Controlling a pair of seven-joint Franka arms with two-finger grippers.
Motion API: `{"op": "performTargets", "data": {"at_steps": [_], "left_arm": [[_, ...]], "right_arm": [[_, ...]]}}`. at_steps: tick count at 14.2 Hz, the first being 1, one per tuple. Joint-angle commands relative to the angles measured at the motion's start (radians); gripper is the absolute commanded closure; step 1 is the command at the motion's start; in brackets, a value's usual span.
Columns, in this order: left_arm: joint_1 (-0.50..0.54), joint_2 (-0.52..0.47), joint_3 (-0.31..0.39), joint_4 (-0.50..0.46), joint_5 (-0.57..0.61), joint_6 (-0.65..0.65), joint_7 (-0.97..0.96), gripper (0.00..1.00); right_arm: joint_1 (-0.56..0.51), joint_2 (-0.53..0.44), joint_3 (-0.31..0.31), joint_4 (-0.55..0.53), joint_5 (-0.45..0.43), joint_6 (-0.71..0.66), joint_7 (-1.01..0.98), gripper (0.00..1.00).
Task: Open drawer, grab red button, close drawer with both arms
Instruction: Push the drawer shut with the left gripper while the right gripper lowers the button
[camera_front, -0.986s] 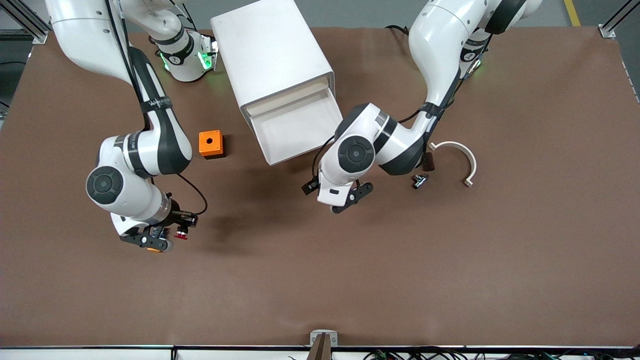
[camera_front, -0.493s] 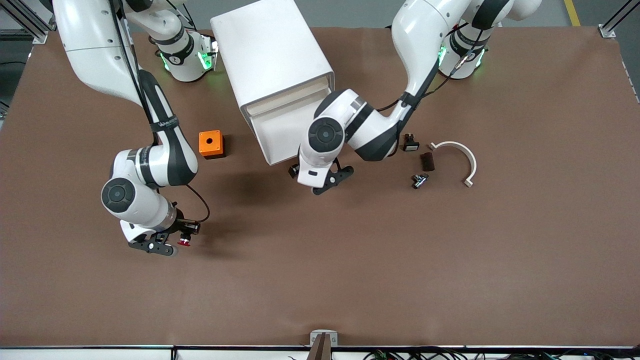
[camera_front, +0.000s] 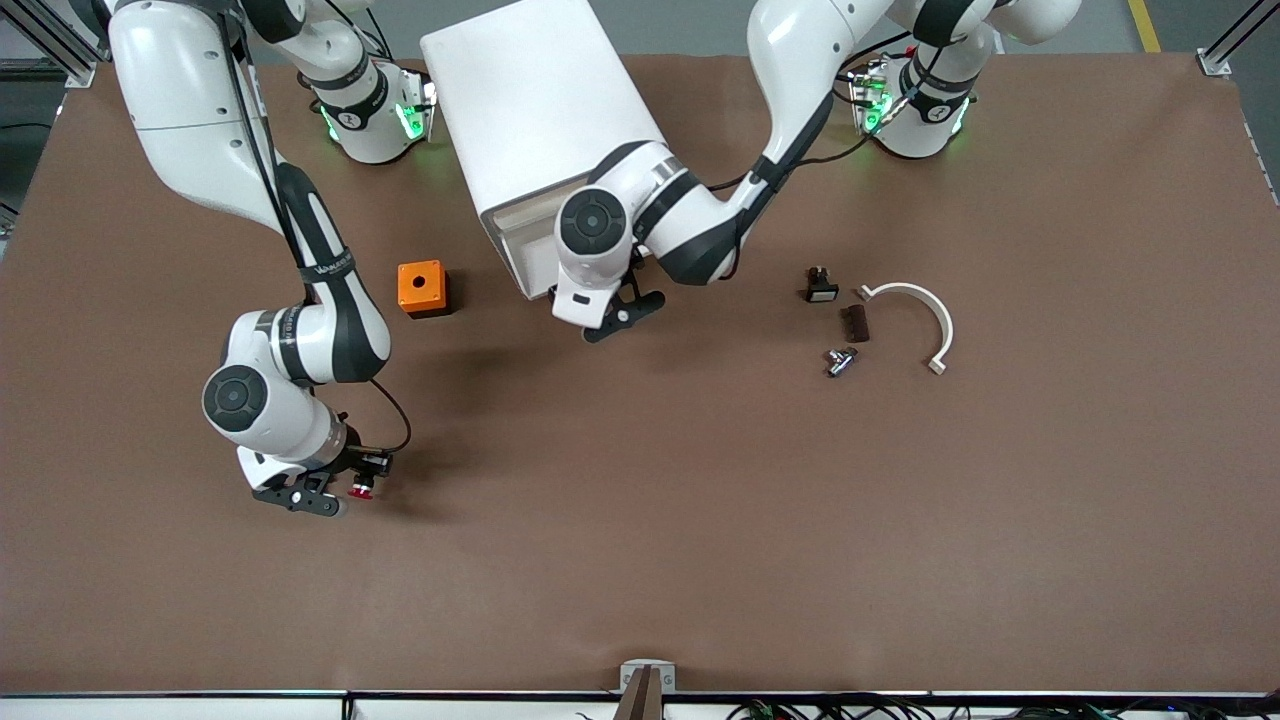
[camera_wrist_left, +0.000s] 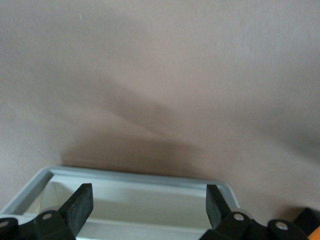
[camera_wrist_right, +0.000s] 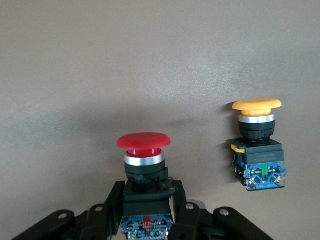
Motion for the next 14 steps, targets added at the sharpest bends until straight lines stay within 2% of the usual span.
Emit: {"op": "performTargets", "data": {"at_steps": [1,5,12,13,14], "left_arm": [[-0.041,-0.026,0.007,-0.025,0.017,-0.012,-0.032,0.01],[-0.059,-0.023,-0.045,-0.025,0.007,-0.014,-0.063,0.01],[-0.047,-0.019,-0.068,-0.023,-0.023,-0.014,-0.057,0.01],[-0.041,-0.02,-0.068,-0.022,-0.029,-0.014,-0.058,0.01],[-0.027,-0.023,-0.068,-0.02,-0.034,-0.014,-0.058,0.01]], "right_arm": [[-0.021,0.005,0.017,0.002,0.004,0.01,-0.011,1.0],[-0.017,0.018,0.017,0.003,0.004,0.03,-0.013,0.99],[-0.009,0.041,0.017,0.005,0.002,0.061,-0.013,0.98],[-0.009,0.041,0.017,0.005,0.002,0.061,-0.013,0.96],[-0.01,0.041,0.017,0.006,0.001,0.059,-0.013,0.79]]}}
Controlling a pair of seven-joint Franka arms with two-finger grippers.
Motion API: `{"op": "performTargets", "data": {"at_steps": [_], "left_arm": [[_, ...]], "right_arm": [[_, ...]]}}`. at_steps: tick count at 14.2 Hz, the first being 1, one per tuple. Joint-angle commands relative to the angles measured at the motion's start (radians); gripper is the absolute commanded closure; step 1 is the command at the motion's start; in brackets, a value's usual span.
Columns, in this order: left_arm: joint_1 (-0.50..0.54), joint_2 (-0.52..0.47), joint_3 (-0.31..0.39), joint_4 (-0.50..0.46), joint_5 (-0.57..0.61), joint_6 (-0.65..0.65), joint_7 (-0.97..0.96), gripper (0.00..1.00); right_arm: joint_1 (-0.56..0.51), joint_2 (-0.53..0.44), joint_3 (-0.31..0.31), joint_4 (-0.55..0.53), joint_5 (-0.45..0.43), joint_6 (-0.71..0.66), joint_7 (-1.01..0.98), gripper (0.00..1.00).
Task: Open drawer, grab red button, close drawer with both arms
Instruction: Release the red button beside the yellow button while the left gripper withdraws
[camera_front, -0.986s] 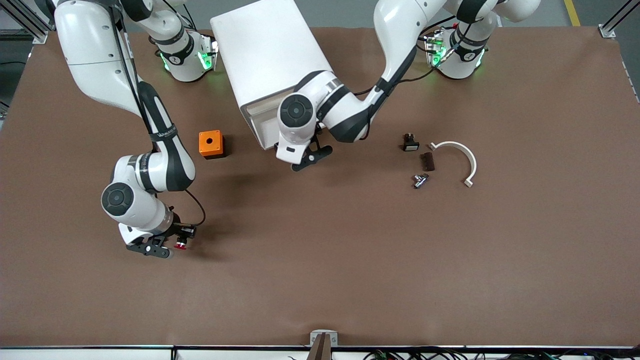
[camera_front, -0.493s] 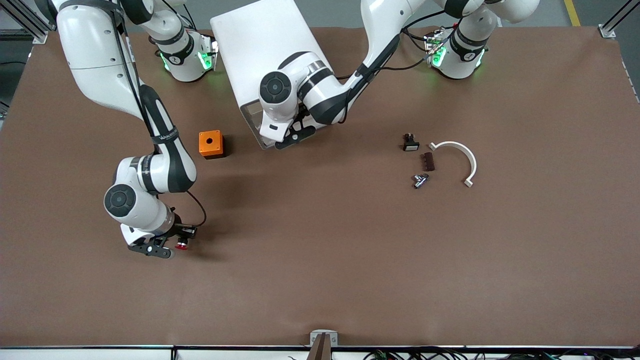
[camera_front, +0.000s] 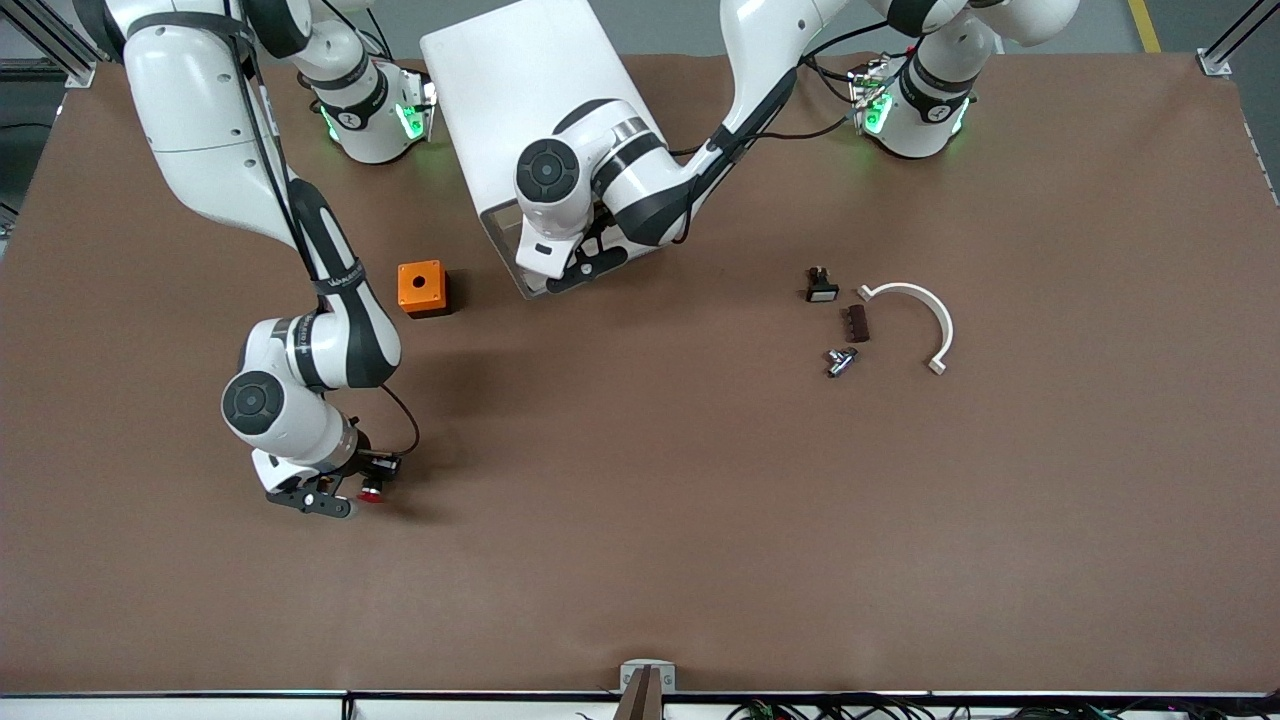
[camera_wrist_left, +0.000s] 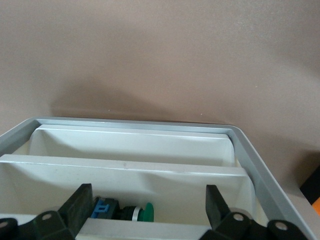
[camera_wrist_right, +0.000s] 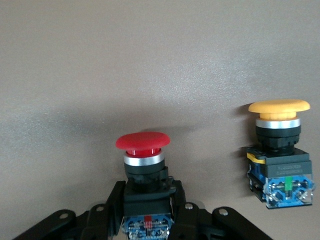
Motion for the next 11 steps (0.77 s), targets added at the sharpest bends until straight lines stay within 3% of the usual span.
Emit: {"op": "performTargets", "data": {"at_steps": [1,2,5,8,11], "left_arm": [[0.034,-0.025,-0.018,-0.015,-0.022,-0.009,-0.013,0.01],[0.053,-0.026,-0.018,-0.012,-0.022,-0.009,-0.017,0.01],[0.123,-0.06,-0.012,-0.011,-0.012,-0.009,-0.01,0.01],[0.217,-0.161,-0.01,-0.014,-0.006,-0.009,0.003,0.01],[0.333,-0.254,-0.013,-0.015,-0.007,-0.115,0.082,0.01]], "right_arm": [[-0.012,0.0,0.008,0.006,-0.001,0.003,-0.012,0.41],[-0.012,0.0,0.008,0.008,-0.001,0.003,-0.012,0.0],[-0.017,-0.003,0.008,0.015,-0.001,0.0,-0.012,0.0],[-0.017,-0.01,0.006,0.026,-0.001,-0.009,-0.024,0.0],[-0.018,-0.02,0.002,0.031,-0.003,-0.029,-0.067,0.0]]}}
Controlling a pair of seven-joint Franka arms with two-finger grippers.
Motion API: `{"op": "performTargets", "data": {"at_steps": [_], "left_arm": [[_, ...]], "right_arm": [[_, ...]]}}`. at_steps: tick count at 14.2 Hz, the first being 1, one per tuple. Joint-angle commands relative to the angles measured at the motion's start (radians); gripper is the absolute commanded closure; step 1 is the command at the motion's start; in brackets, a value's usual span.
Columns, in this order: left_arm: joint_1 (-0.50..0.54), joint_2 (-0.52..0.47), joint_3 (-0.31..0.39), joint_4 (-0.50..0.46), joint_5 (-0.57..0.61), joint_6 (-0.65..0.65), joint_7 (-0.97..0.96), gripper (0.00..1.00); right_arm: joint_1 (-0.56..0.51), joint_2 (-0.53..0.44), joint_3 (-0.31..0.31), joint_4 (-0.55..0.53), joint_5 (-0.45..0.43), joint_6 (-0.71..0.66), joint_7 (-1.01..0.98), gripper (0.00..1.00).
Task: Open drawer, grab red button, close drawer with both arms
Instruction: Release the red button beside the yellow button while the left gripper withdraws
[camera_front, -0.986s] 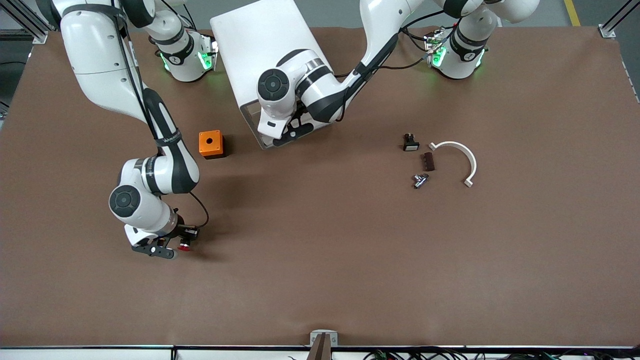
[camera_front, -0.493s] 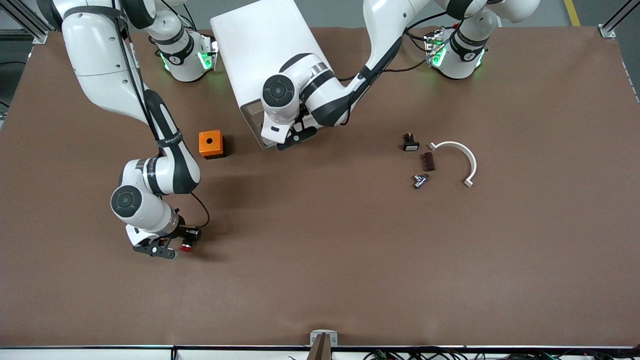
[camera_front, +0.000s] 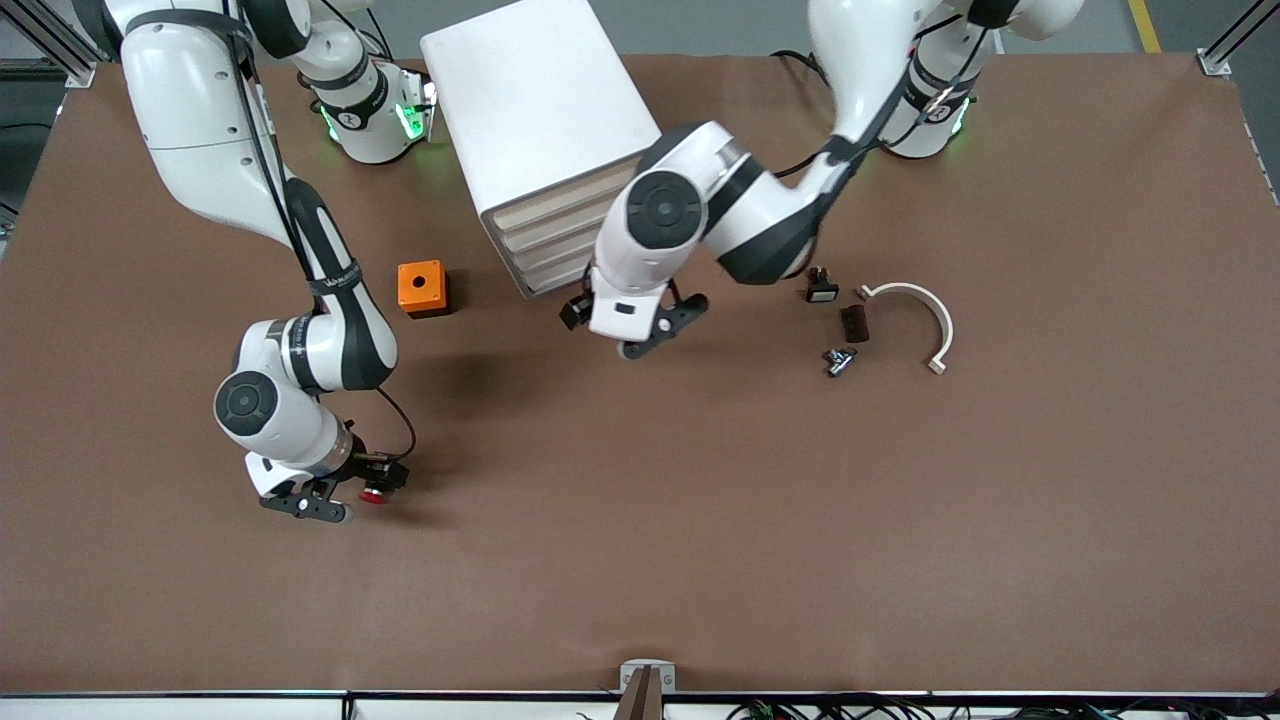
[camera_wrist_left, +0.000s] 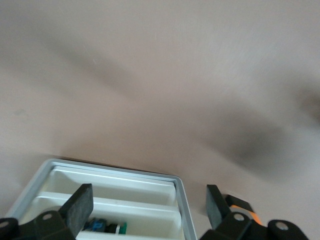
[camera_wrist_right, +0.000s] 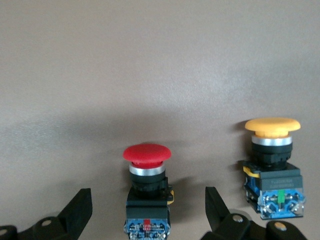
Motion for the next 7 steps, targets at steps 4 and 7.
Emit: {"op": "performTargets", "data": {"at_steps": [4,7], "left_arm": [[0.267,-0.204,-0.019,-0.039,-0.023,-0.283,0.253,0.01],[0.41,-0.264,-0.018,-0.044,-0.029,-0.453,0.438,0.01]], "right_arm": [[-0.018,-0.067,-0.002,0.037,-0.004,-0.156,-0.045,0.0],[-0.025,-0.125,-0.002,0.063,-0.027,-0.288,-0.072,0.0]]}}
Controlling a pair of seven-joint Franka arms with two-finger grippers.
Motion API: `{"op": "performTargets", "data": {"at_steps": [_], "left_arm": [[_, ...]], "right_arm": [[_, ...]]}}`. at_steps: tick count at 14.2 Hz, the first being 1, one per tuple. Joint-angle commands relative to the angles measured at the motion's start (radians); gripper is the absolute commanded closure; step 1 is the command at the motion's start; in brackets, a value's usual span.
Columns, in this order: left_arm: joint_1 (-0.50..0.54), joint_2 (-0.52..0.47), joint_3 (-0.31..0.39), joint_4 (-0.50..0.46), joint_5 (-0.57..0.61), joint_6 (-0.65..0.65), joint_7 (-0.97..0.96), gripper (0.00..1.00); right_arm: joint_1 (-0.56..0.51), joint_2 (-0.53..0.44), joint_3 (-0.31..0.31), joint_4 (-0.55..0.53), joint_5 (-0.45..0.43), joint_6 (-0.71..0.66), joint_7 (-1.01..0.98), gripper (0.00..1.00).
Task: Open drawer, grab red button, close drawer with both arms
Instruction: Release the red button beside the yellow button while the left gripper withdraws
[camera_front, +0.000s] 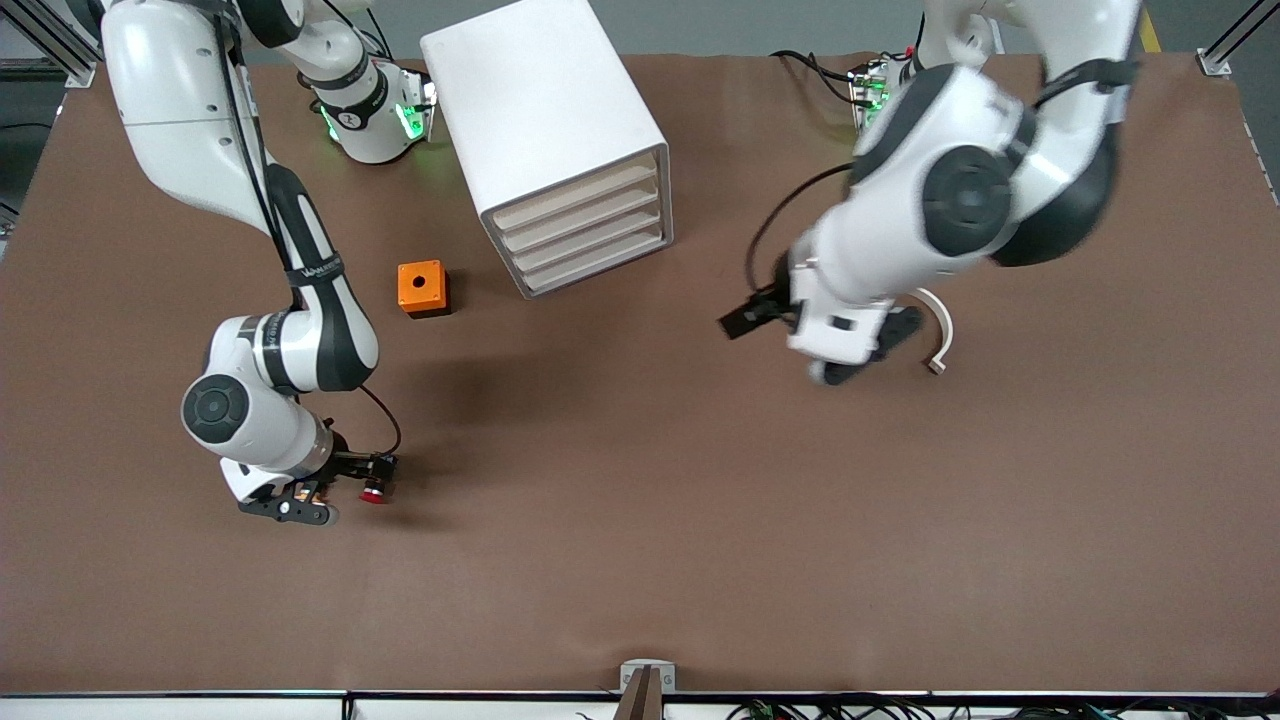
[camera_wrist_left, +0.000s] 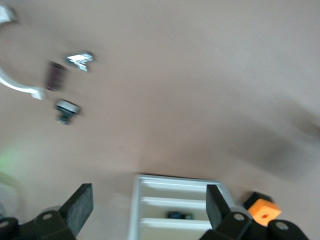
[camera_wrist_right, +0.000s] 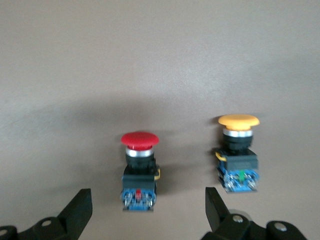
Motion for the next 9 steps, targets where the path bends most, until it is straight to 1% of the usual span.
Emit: {"op": "performTargets", "data": {"at_steps": [1,3,5,7,9], "left_arm": [[0.12,-0.071,-0.015,-0.044,-0.018,-0.126,0.155,0.01],[0.204,-0.12,-0.015,-0.077,-0.018,-0.187,0.273,0.01],[0.295,-0.204,-0.014,-0.172,-0.006,-0.191,0.429,0.01],[0.375,-0.261,-0.014,-0.246,0.006,-0.19,0.558,0.01],[0.421,-0.298,-0.014,-0.3,0.043,-0.181,0.658,0.01]], "right_arm": [[-0.025,-0.08,0.014,0.001,-0.022,-0.115,-0.039,0.0],[-0.039,-0.132,0.014,0.002,-0.022,-0.188,-0.076,0.0],[-0.062,-0.185,0.014,0.003,-0.021,-0.266,-0.125,0.0],[-0.074,-0.237,0.014,0.003,-0.021,-0.338,-0.127,0.0],[-0.084,-0.298,0.014,0.003,-0.021,-0.413,-0.127,0.0]]}}
